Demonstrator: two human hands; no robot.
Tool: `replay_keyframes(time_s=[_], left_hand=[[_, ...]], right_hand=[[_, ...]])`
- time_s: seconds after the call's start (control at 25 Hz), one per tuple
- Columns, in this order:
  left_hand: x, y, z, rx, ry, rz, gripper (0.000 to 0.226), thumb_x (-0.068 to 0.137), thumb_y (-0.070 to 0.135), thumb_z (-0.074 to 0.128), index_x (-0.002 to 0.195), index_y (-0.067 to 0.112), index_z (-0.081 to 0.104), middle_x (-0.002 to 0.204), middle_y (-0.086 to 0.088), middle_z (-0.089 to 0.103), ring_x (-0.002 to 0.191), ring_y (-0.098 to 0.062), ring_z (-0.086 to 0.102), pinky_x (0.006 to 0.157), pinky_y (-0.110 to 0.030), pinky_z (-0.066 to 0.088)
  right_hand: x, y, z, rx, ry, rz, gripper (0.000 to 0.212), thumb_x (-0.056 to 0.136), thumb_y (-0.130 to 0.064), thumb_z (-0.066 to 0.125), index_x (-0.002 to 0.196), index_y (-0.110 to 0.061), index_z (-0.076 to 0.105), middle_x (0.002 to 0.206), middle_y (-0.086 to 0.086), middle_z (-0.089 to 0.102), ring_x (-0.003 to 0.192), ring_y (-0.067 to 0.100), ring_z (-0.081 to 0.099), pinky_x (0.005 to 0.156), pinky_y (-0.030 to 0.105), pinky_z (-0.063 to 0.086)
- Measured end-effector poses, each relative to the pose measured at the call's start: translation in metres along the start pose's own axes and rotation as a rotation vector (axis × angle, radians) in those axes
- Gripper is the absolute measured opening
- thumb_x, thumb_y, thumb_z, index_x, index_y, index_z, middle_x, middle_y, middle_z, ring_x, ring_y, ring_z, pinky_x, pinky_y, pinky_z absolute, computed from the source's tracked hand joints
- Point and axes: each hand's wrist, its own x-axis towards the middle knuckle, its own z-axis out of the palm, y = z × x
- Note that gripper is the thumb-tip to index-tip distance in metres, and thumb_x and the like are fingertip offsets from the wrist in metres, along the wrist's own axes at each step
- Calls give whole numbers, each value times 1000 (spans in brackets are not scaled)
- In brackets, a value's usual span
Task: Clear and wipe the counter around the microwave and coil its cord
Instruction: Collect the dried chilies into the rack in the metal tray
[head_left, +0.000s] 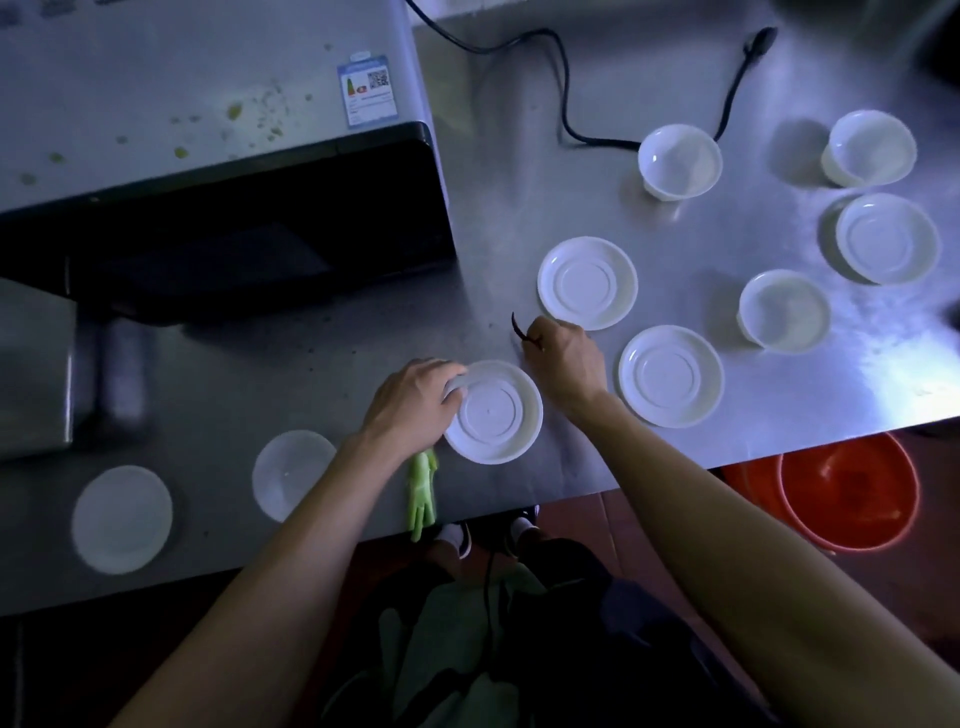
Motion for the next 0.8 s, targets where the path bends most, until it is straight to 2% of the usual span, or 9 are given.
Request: replay_keyframes(time_s=[0.08,0.24,0.44,0.64,0.8], left_hand=[[-2,-1,-4,-1,33,-14,24,92,31,56,114,28,64,113,10,66,106,-18,57,84,-36,50],[-15,-5,-9,-13,85,-79,28,94,34,56,119,25,64,116,6,67,108,-19,58,82,-34,49],[-44,-18,-16,-19,145,-158,31,96,32,54,124,23,63,125,3,65,115,-21,56,87,-37,49],[-88,-47,-21,-56,248,-266,34,96,32,56,128,19,62,131,-1,63,120,-22,55,92,-33,44],[-122,-77,-25,-126,291,-340,35,95,31,57,128,23,63,129,2,63,121,-19,54,96,-30,40]], right_hand=[[-4,-10,-7,34,4,-94,11,89,-14,51,85,-5,54,78,11,60,71,39,55,59,43,50],[-7,-34,-14,134,25,-274,11,91,-8,55,88,1,60,80,16,63,71,38,56,62,49,47],[-23,-69,-3,223,-16,-408,9,90,-5,56,86,2,60,80,15,61,71,35,54,62,46,47],[-39,-101,15,224,-120,-545,7,90,-4,58,89,0,64,83,14,63,75,33,57,66,45,47],[-58,-140,36,208,-109,-672,6,89,-2,60,88,2,64,82,16,62,72,35,56,62,45,47]])
